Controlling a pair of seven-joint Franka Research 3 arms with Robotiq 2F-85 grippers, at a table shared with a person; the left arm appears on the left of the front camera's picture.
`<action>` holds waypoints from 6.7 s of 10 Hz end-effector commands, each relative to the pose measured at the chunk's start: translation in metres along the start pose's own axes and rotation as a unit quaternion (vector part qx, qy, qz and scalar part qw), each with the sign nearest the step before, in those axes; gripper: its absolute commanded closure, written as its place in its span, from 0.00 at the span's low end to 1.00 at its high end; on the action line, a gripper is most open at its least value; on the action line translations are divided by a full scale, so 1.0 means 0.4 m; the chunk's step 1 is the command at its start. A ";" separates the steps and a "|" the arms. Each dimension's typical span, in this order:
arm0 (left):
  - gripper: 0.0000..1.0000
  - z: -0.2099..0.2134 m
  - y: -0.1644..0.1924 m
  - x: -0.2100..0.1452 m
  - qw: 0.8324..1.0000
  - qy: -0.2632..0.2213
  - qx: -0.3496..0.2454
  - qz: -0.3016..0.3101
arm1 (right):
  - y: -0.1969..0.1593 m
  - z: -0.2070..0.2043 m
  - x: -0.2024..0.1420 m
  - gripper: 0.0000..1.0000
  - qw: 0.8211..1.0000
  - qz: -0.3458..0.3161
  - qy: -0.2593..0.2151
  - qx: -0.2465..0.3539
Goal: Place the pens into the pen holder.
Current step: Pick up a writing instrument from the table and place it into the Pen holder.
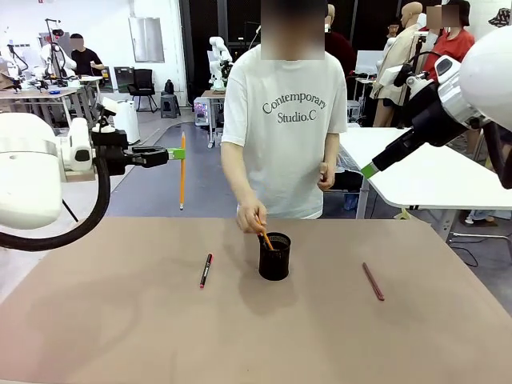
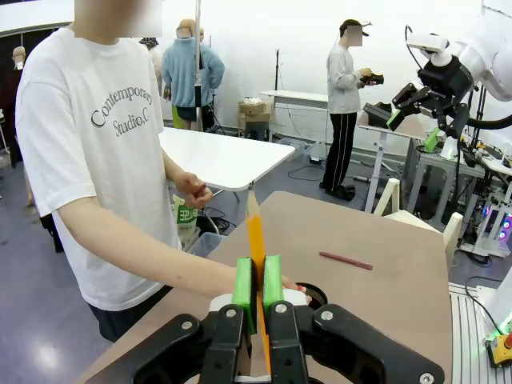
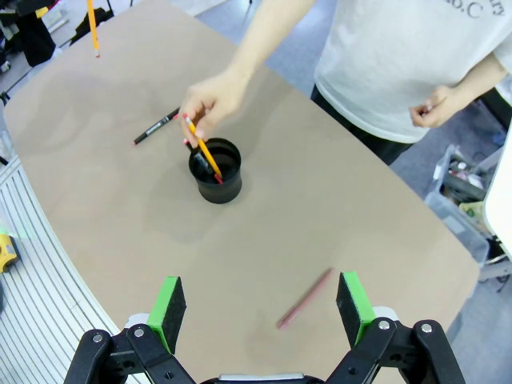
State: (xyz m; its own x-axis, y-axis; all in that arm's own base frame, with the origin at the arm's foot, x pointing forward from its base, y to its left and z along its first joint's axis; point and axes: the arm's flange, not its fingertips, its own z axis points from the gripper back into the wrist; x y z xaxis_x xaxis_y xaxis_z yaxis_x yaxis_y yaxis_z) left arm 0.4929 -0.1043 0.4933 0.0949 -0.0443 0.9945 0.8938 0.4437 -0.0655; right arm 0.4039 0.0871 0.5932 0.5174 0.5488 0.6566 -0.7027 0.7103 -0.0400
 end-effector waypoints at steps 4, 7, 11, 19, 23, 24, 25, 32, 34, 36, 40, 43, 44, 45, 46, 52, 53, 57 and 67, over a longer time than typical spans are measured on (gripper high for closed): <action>1.00 0.000 0.006 0.006 1.000 -0.004 -0.004 -0.002 | -0.003 0.002 -0.001 0.00 1.000 0.000 -0.003 0.004; 1.00 0.000 0.006 0.006 1.000 -0.004 -0.004 -0.002 | -0.003 0.002 -0.001 0.00 1.000 0.000 -0.003 0.004; 1.00 0.000 0.006 0.006 1.000 -0.004 -0.004 -0.002 | -0.003 0.002 -0.001 0.00 1.000 0.000 -0.003 0.004; 1.00 0.000 0.006 0.006 1.000 -0.004 -0.004 -0.002 | -0.003 0.002 -0.001 0.00 1.000 0.000 -0.003 0.004; 1.00 0.000 0.006 0.006 1.000 -0.004 -0.004 -0.002 | -0.003 0.002 -0.001 0.00 1.000 0.000 -0.003 0.004; 1.00 0.000 0.006 0.006 1.000 -0.004 -0.004 -0.002 | -0.003 0.002 -0.001 0.00 1.000 0.000 -0.003 0.004; 1.00 0.000 0.006 0.006 1.000 -0.004 -0.004 -0.002 | -0.003 0.002 -0.001 0.00 1.000 0.000 -0.003 0.004; 1.00 0.000 0.000 0.000 1.000 0.000 0.000 0.000 | -0.003 0.002 -0.001 0.00 1.000 0.000 -0.003 0.004; 1.00 -0.117 -0.028 -0.031 0.998 -0.005 -0.055 0.003 | -0.003 0.002 -0.001 0.00 1.000 0.000 -0.003 0.004; 1.00 -0.202 -0.057 -0.033 0.997 -0.037 -0.062 -0.041 | -0.003 0.002 -0.001 0.00 1.000 0.000 -0.003 0.004; 1.00 -0.360 -0.119 -0.086 0.984 -0.058 -0.155 -0.070 | -0.003 0.002 -0.001 0.00 1.000 0.000 -0.003 0.004; 1.00 -0.448 -0.125 -0.141 0.977 -0.070 -0.189 -0.069 | -0.003 0.002 -0.001 0.00 1.000 0.000 -0.003 0.004; 1.00 -0.470 -0.121 -0.157 0.977 -0.088 -0.170 -0.093 | -0.003 0.002 -0.001 0.00 1.000 0.000 -0.003 0.004; 1.00 -0.470 -0.121 -0.162 0.975 -0.101 -0.181 -0.082 | -0.003 0.002 -0.001 0.00 1.000 0.000 -0.003 0.004; 1.00 -0.451 -0.133 -0.156 0.979 -0.060 -0.182 -0.072 | -0.003 0.002 -0.001 0.00 1.000 0.000 -0.003 0.004; 1.00 -0.514 -0.103 -0.202 0.974 -0.100 -0.184 -0.091 | -0.003 0.002 -0.001 0.00 1.000 0.000 -0.003 0.004; 1.00 -0.528 -0.087 -0.217 0.972 -0.100 -0.185 -0.108 | -0.003 0.002 -0.001 0.00 1.000 0.000 -0.003 0.004; 1.00 -0.565 -0.028 -0.301 0.971 -0.102 -0.195 -0.091 | -0.003 0.002 -0.001 0.00 1.000 0.000 -0.003 0.004; 0.00 -0.573 -0.023 -0.345 0.968 -0.102 -0.213 -0.085 | -0.003 0.002 -0.001 0.00 1.000 0.000 -0.003 0.004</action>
State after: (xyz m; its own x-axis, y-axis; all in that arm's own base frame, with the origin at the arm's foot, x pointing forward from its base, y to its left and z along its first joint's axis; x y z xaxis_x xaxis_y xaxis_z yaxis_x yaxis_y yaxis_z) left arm 0.5745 -0.3084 0.3341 -0.1046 0.1175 0.9876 0.9936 0.0551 0.0986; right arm 0.4039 0.0871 0.5932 0.5175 0.5489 0.6564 -0.7024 0.7106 -0.0404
